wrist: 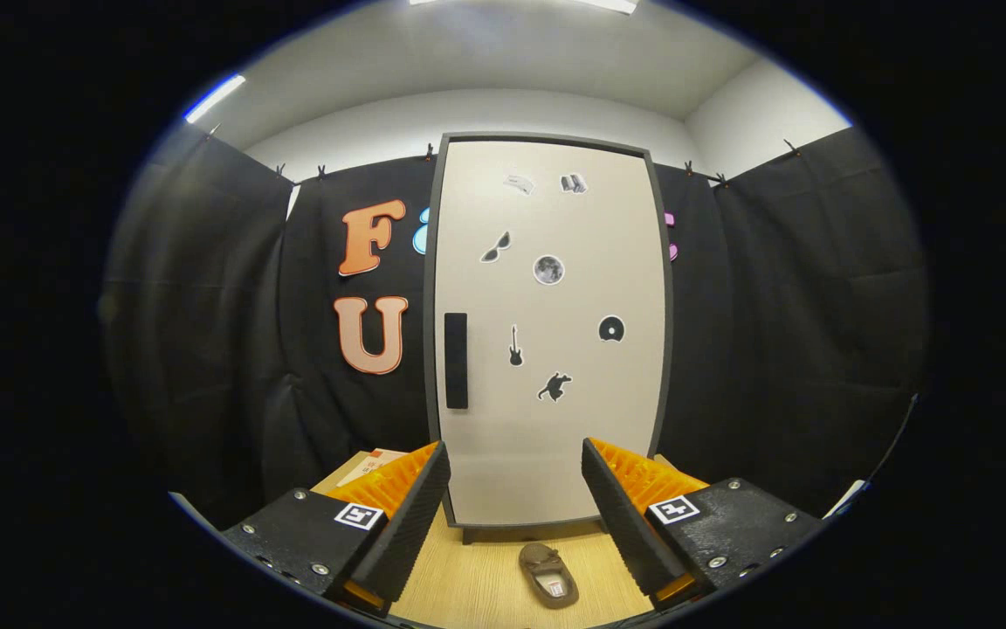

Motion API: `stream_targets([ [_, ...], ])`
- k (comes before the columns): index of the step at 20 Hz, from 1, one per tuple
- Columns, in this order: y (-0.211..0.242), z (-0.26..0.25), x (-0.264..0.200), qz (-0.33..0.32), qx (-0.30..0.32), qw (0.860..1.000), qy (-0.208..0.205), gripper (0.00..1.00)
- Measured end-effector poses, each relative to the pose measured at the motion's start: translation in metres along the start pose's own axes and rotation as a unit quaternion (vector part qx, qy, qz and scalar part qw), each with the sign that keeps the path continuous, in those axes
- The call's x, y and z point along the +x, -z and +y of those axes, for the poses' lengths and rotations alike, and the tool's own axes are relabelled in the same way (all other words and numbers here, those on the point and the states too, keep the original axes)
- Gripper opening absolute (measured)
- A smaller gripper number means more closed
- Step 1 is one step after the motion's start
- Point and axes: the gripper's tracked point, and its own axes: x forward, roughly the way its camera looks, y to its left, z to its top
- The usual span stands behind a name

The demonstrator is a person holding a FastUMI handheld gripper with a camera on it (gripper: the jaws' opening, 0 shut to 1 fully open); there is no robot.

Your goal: Open the shoe cabinet door, grab the shoes and put them into the shoe cabinet, then close the shoe cabinet door.

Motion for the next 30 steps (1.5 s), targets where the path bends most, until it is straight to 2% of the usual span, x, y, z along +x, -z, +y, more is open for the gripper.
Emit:
stream_targets([
  [10,-0.017,0.061,0.115,-0.018,-0.013,0.998,-0.057,0.95],
  [16,-0.023,0.075,0.17,-0.027,-0.015,0.998,-0.062,0.95],
  [19,-0.023,0.074,0.192,-0.028,-0.016,0.998,-0.051,0.95],
  [23,-0.02,0.078,0.213,-0.026,-0.006,0.998,-0.051,0.82],
  [26,-0.018,0.077,0.22,-0.024,0.004,0.999,-0.045,0.51],
  [28,-0.017,0.077,0.221,-0.019,0.016,0.998,-0.052,0.38],
  [30,-0.016,0.077,0.219,-0.009,0.022,0.998,-0.052,0.34],
])
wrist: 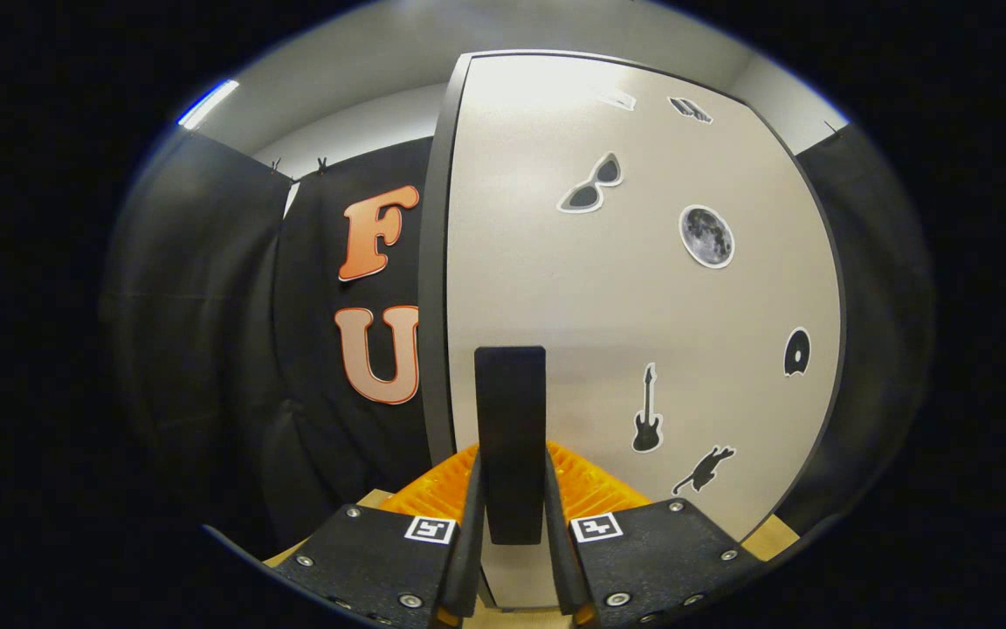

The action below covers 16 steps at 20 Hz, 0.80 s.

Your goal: Open the shoe cabinet door, grab the shoes and put them into the shoe cabinet, then close the shoe cabinet door.

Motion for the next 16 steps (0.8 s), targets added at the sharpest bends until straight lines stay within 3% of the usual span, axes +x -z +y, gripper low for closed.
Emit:
stream_targets([
  [16,-0.002,-0.022,-0.06,0.006,0.013,1.0,0.018,0.28],
])
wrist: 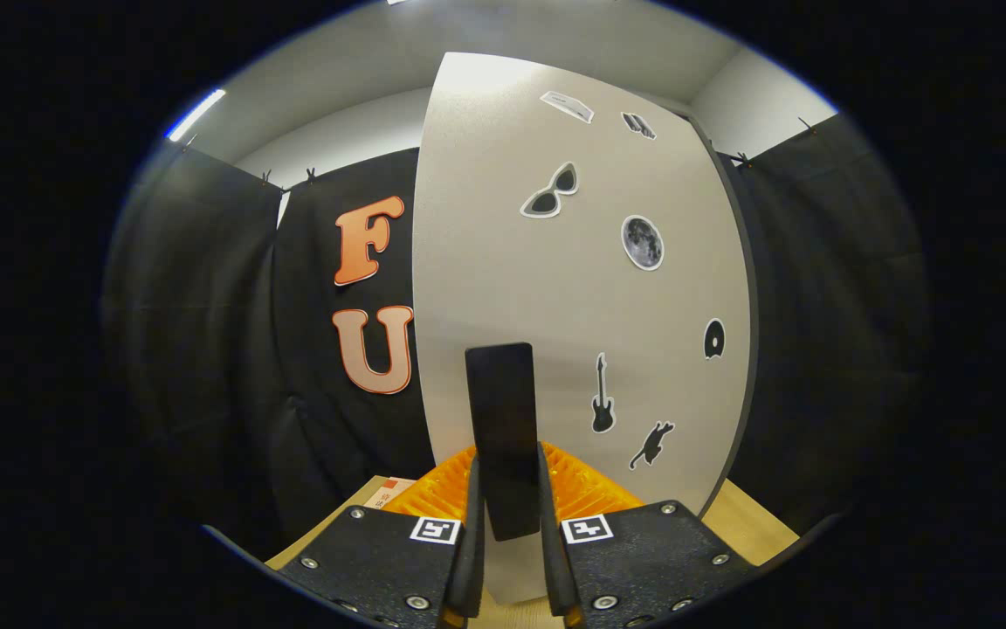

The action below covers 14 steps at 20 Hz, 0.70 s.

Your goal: Open the shoe cabinet door, grab the shoes and put them into the shoe cabinet, then close the shoe cabinet door.

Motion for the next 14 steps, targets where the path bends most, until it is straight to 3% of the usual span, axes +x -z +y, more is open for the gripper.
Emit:
stream_targets([
  [14,0.0,-0.046,-0.05,0.009,-0.002,0.999,0.036,0.28],
])
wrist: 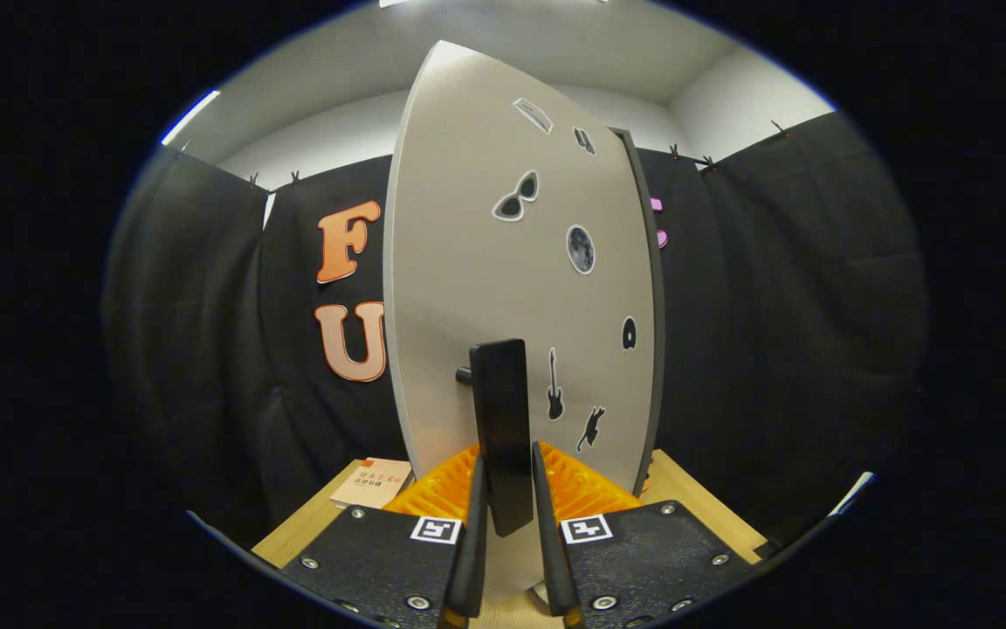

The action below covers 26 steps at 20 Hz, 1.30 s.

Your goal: Open the shoe cabinet door, grab the shoes and put them into the shoe cabinet, then close the shoe cabinet door.

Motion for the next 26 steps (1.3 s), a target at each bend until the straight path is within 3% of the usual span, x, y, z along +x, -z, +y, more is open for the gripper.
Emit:
stream_targets([
  [22,0.009,-0.14,-0.046,0.019,0.022,0.993,0.117,0.27],
  [26,0.01,-0.17,-0.052,0.014,0.031,0.99,0.139,0.23],
])
